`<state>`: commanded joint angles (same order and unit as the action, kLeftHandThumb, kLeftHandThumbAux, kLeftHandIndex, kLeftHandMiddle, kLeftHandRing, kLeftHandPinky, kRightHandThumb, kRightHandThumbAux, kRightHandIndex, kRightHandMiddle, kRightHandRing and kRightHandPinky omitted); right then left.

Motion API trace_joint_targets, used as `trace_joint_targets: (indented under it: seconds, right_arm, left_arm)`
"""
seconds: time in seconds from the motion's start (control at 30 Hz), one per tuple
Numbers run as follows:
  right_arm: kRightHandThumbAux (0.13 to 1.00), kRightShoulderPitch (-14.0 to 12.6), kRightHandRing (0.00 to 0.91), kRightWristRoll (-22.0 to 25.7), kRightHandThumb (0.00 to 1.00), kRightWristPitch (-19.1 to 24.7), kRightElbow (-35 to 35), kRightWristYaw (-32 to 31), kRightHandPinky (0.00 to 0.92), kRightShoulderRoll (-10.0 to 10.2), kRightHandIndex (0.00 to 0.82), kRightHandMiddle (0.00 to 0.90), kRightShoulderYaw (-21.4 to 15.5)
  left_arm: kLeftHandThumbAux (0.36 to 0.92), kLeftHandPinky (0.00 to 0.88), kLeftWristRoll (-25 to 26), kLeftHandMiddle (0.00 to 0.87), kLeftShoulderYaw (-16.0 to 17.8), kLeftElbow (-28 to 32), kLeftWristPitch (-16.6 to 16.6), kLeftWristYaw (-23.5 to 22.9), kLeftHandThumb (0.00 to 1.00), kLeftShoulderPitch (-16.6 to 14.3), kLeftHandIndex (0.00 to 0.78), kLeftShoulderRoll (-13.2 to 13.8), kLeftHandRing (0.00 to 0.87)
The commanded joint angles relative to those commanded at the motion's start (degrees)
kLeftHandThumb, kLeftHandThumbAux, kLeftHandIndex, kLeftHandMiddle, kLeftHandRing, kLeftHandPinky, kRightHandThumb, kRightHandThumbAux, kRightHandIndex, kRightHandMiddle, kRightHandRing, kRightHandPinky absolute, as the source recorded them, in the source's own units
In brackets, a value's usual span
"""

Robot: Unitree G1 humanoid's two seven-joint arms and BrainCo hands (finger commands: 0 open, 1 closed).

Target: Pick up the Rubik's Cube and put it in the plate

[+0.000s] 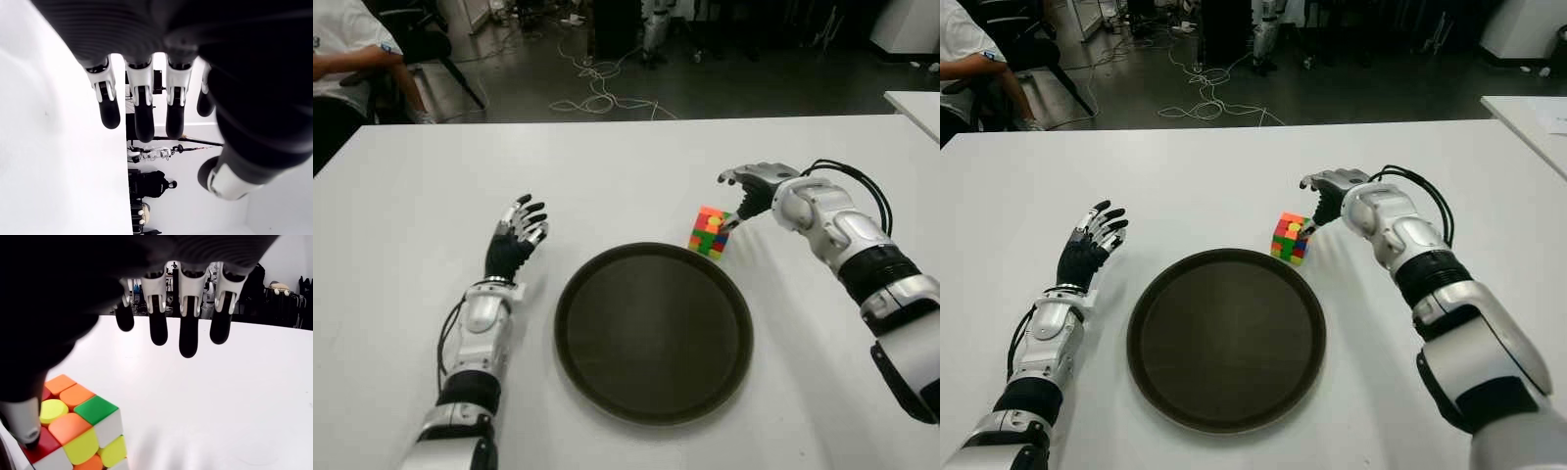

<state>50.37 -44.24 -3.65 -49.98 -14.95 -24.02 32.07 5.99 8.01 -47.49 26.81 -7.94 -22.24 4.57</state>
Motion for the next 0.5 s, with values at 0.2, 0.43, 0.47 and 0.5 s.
trace_joint_targets:
  seconds: [0.2,0.43,0.47,0.5]
  right_arm:
    - [0.619,0.3,0.24,0.0,0.0,-0.2,-0.9,0.9,0.279,0.2,0.149,0.201,0.0]
    - [0.628,0.4,0.239,-0.1,0.0,-0.2,-1.7,2.1,0.274,0.3,0.138,0.197,0.0]
    - [0.63,0.5,0.24,-0.1,0.0,-0.3,-1.9,2.3,0.27,0.4,0.138,0.199,0.0]
    - [0.63,0.6,0.24,-0.1,0.0,-0.3,-2.1,2.5,0.269,0.4,0.138,0.199,0.0]
  left_arm:
    - [0.736,0.188,0.4,0.207,0.2,-0.5,-0.2,-0.5,0.131,-0.3,0.111,0.0,0.187]
    - [0.735,0.182,0.5,0.209,0.2,-0.3,-0.1,-0.4,0.127,-0.3,0.118,-0.2,0.186]
    - [0.733,0.179,0.5,0.209,0.2,-0.3,-0.1,-0.3,0.124,-0.4,0.12,-0.2,0.186]
    - [0.733,0.178,0.4,0.21,0.2,-0.4,0.0,-0.2,0.122,-0.4,0.121,-0.2,0.186]
